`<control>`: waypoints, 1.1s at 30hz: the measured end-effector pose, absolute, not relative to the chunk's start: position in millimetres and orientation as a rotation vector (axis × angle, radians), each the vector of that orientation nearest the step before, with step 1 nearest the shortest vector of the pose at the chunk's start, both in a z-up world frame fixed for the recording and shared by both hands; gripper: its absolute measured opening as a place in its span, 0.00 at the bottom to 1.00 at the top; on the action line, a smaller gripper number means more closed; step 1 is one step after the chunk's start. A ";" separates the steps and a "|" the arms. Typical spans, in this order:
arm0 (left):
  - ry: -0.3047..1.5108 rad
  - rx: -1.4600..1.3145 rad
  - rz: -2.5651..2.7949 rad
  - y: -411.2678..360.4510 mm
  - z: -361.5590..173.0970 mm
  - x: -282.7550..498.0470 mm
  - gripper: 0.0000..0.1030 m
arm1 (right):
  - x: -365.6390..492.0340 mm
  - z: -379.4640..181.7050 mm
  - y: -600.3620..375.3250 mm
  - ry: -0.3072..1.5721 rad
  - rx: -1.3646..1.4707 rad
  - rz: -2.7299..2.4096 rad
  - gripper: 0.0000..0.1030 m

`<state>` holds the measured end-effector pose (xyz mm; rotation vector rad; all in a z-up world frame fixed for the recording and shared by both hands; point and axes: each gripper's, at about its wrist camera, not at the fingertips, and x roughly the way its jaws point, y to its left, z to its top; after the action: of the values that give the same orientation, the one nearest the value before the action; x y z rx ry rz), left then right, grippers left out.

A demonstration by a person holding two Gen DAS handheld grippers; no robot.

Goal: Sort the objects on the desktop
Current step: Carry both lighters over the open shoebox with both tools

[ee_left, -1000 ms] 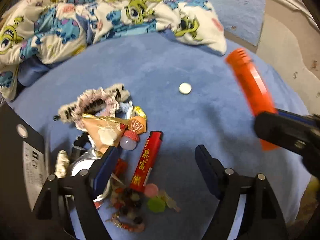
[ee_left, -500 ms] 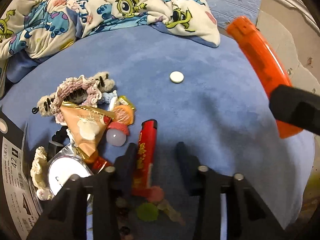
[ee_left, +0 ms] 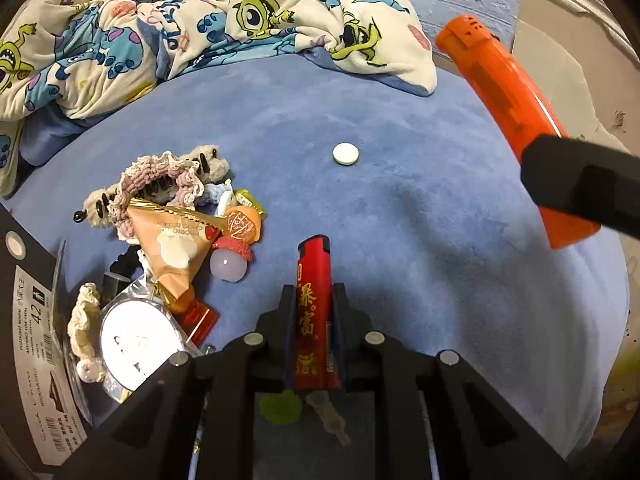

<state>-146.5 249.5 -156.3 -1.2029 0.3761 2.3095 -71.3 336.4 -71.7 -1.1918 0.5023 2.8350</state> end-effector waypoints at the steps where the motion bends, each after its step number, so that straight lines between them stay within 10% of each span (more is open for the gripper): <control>1: 0.378 -1.203 2.312 249.2 -155.8 -145.1 0.16 | -70.9 -71.2 336.7 0.504 -1.189 2.836 0.11; 33: 0.213 -1.103 2.603 133.3 -35.1 -141.9 0.17 | -78.5 -11.4 257.4 0.387 -1.126 2.988 0.11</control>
<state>-141.9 133.3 -35.1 -1.1026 0.2129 2.6026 -78.5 257.4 -11.4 -1.1258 0.3872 2.9883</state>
